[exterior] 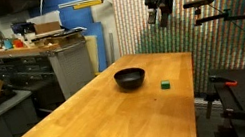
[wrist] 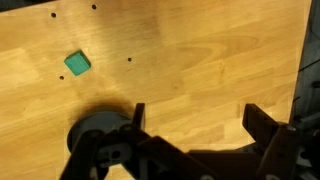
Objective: Put the block in the bowl
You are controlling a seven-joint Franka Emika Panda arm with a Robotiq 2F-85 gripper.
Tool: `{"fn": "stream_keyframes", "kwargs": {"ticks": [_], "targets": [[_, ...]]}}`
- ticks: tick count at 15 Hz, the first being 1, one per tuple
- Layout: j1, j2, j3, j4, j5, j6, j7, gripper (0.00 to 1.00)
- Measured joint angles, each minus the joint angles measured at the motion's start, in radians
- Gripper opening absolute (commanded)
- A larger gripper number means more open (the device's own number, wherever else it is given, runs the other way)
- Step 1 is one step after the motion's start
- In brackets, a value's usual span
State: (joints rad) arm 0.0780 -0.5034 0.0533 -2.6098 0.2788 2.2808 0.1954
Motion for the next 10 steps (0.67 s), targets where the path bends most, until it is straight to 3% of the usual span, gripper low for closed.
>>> {"fn": "stream_keyframes", "kwargs": {"ticks": [10], "targets": [[0.0, -0.002, 0.0, 0.011, 0.0, 0.0, 0.0, 1.0]]}}
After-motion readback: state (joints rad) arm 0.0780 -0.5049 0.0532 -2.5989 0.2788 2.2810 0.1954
